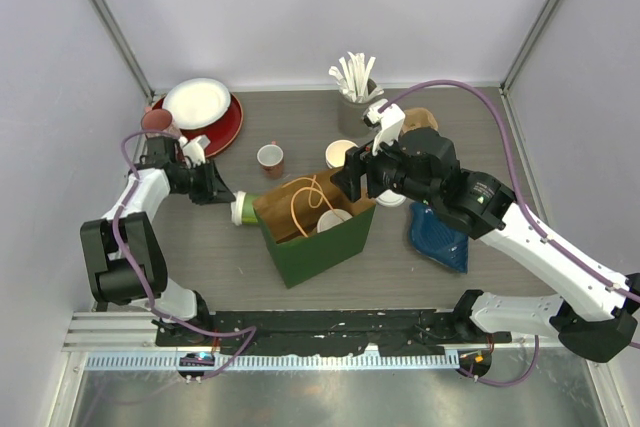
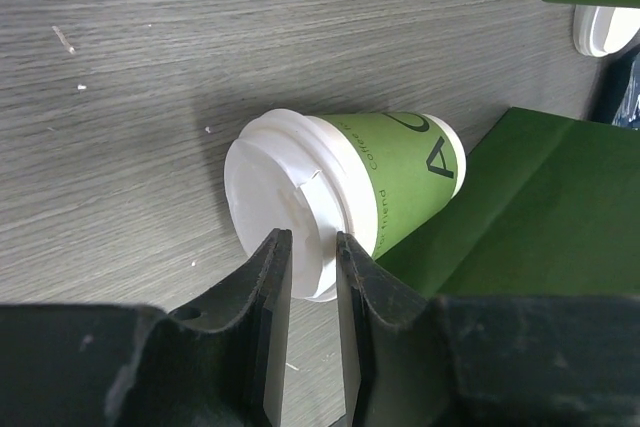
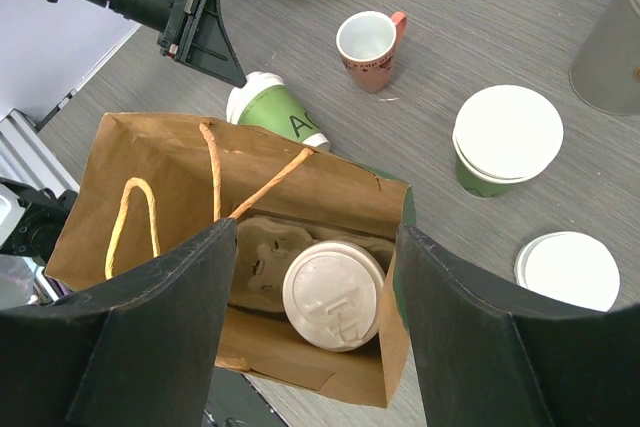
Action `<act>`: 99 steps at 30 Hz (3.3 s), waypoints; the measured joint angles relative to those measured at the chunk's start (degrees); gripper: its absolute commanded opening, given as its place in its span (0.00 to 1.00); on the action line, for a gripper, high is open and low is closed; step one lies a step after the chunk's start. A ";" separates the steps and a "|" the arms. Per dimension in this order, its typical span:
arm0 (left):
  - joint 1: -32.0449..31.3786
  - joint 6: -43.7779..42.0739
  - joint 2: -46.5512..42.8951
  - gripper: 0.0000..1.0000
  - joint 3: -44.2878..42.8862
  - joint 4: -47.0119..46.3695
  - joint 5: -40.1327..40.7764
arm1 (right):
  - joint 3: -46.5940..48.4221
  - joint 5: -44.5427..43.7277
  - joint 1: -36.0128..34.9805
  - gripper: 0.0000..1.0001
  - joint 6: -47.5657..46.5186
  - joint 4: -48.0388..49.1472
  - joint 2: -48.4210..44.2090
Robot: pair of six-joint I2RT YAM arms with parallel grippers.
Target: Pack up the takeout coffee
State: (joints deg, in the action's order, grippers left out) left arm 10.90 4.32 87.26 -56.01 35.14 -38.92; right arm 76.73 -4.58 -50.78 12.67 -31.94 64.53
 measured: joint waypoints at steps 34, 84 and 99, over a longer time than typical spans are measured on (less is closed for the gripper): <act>1.01 -0.55 3.69 0.00 -0.22 2.25 -10.05 | 0.59 -0.09 0.00 0.70 1.05 -0.28 0.00; -29.59 -33.38 -16.04 0.00 -4.79 7.96 52.35 | 0.94 0.02 0.00 0.70 1.51 0.26 -0.11; -36.15 -35.23 -17.81 0.00 -8.22 12.41 59.69 | -0.20 -0.04 0.00 0.70 2.16 0.72 -3.54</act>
State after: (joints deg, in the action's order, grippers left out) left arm -25.26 -30.92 69.45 -64.23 47.55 20.78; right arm 76.53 -4.62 -50.78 14.83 -31.22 60.99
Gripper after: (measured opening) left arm 0.009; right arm 0.702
